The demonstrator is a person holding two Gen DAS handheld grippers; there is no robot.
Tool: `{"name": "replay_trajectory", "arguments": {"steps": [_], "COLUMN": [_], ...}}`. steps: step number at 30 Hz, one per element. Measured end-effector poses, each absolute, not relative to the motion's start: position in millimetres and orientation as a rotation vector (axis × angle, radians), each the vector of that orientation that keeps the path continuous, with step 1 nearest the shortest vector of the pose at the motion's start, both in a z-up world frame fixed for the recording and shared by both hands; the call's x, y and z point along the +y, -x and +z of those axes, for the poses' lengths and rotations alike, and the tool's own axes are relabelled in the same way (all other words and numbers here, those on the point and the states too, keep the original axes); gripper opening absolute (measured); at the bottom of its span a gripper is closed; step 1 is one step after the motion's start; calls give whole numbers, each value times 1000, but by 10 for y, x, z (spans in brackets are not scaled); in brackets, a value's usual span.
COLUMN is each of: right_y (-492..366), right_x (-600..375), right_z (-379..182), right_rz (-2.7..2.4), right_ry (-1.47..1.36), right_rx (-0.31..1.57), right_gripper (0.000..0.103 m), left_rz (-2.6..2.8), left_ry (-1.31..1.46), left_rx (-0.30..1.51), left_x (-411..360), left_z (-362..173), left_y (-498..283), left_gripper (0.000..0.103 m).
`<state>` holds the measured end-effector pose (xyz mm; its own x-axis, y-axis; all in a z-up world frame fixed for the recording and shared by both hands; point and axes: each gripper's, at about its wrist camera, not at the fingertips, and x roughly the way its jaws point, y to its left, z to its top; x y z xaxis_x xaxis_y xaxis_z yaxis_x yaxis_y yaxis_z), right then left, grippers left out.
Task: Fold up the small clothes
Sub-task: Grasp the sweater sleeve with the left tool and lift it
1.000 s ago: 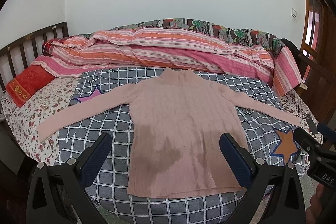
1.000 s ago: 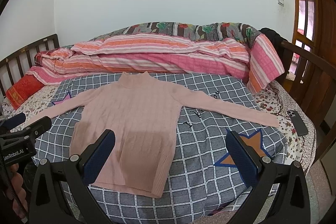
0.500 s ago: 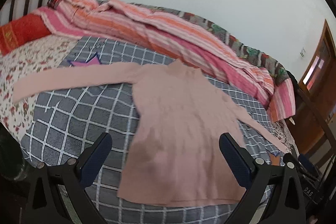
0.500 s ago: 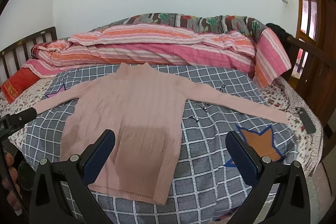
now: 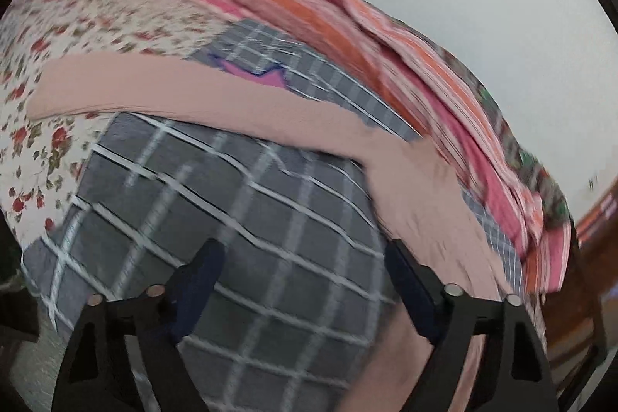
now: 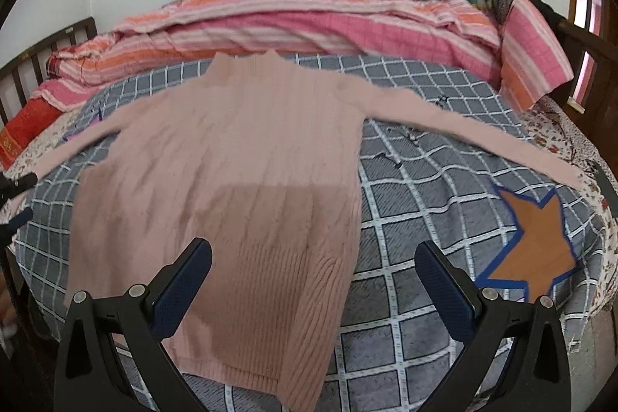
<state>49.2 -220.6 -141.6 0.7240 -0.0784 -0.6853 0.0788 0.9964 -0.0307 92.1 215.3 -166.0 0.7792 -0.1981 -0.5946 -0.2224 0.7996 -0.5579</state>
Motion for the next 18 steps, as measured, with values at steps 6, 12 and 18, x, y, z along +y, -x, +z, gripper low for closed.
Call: {"name": "replay_trajectory", "arguments": {"steps": [6, 12, 18], "right_y": [-607, -761, -874], "right_x": [-2194, -2194, -2238], "right_z": [-1533, -1631, -1597], "right_rz": [-79, -65, -63], "right_ry": [-26, -30, -7], "right_rx": [776, 813, 809], "right_gripper": [103, 103, 103], "left_rz": [98, 185, 280], "left_ry": [755, 828, 807], "left_rx": [642, 600, 609], "left_x": [2661, 3026, 3280], "left_z": [-1813, -1891, -1862], "left_y": [-1194, -1448, -1624], "left_gripper": [66, 55, 35]}}
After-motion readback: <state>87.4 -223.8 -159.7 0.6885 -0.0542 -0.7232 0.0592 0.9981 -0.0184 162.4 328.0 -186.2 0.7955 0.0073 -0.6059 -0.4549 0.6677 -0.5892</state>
